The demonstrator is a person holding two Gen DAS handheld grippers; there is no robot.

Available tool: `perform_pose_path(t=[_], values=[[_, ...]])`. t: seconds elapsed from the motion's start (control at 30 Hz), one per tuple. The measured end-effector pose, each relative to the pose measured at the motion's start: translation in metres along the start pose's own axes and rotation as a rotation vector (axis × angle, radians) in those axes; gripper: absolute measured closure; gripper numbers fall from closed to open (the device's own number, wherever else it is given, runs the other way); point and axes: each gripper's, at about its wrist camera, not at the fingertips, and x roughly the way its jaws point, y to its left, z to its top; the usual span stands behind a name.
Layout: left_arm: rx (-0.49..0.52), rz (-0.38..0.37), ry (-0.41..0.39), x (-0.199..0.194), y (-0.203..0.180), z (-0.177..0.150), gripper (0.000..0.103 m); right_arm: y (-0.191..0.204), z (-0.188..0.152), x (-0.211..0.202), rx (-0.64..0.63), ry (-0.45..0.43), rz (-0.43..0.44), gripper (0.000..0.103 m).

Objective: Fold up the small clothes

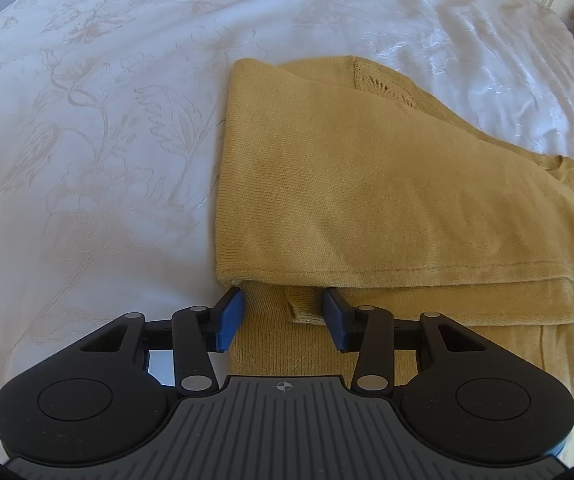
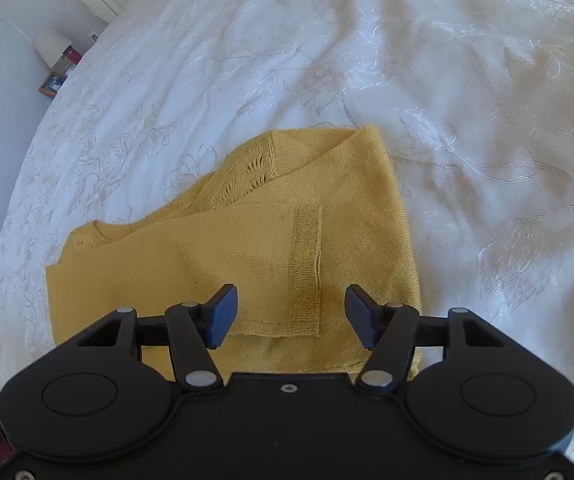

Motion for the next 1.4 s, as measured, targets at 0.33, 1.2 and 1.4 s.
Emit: perform_pose_path(t=[0.33, 1.2, 1.4], values=[[0.02, -0.017, 0.006, 0.001, 0.0, 0.0, 0.06, 0.034, 0.006, -0.034, -0.039, -0.013, 0.129, 0.096], [0.203, -0.04, -0.101, -0.027, -0.049, 0.043, 0.059, 0.081, 0.003, 0.006, -0.319, -0.068, -0.018, 0.05], [0.229, -0.031, 0.004, 0.006, -0.045, 0.036, 0.059, 0.069, 0.011, 0.034, -0.263, 0.02, -0.045, 0.05]])
